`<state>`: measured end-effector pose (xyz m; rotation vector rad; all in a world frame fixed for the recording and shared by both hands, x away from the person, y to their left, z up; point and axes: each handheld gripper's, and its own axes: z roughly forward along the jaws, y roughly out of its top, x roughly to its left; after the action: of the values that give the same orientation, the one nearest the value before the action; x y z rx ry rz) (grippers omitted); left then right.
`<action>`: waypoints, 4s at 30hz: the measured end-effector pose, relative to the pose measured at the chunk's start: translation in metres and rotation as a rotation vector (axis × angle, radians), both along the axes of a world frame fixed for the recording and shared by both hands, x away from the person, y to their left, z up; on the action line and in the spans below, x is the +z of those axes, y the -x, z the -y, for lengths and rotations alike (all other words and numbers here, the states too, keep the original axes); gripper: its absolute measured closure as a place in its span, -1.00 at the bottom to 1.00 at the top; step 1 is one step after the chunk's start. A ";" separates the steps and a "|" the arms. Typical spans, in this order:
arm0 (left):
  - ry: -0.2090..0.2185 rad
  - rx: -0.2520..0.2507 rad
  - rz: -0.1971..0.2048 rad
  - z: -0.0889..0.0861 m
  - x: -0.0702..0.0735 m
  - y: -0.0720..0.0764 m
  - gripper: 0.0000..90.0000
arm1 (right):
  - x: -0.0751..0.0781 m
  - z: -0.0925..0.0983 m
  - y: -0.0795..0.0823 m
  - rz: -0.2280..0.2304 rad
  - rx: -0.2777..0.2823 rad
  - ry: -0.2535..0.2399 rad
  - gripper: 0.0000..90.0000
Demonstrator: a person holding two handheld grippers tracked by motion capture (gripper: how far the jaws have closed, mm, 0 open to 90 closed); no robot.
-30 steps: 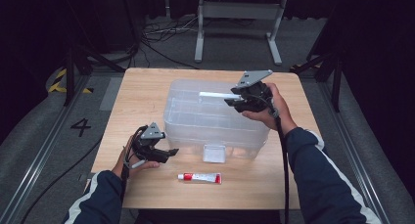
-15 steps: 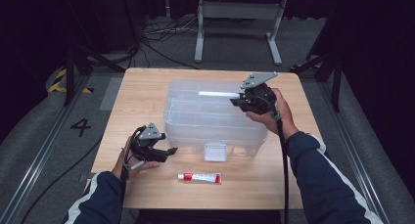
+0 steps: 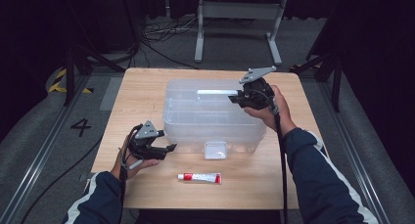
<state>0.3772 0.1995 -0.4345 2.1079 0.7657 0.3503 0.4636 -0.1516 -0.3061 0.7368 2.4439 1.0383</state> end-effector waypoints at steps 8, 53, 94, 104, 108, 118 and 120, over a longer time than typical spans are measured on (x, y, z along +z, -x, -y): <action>0.009 -0.002 0.015 -0.009 0.005 0.004 -0.15 | 0.004 0.000 -0.003 -0.007 -0.007 -0.001 0.68; 0.070 0.018 0.086 -0.015 0.029 0.002 1.00 | 0.035 0.026 0.001 0.071 -0.027 -0.029 0.11; 0.069 0.040 0.140 -0.015 0.043 -0.004 0.99 | -0.052 0.134 0.071 0.140 -0.027 -0.094 -0.07; 0.098 0.046 0.129 -0.013 0.047 -0.010 0.99 | -0.067 0.131 0.071 0.110 0.013 -0.091 -0.09; 0.091 0.044 0.130 -0.011 0.049 -0.011 0.98 | -0.072 0.125 0.069 0.135 0.009 -0.079 -0.07; 0.097 0.040 0.137 -0.009 0.051 -0.013 0.88 | -0.074 0.121 0.068 0.295 -0.012 -0.134 0.39; 0.088 0.052 0.144 -0.009 0.052 -0.011 0.78 | -0.074 0.119 0.071 0.337 -0.018 -0.129 0.42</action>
<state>0.3878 0.2081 -0.3823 1.9605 0.7394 0.4823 0.3930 -0.2704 -0.3801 0.5687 2.0965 1.2138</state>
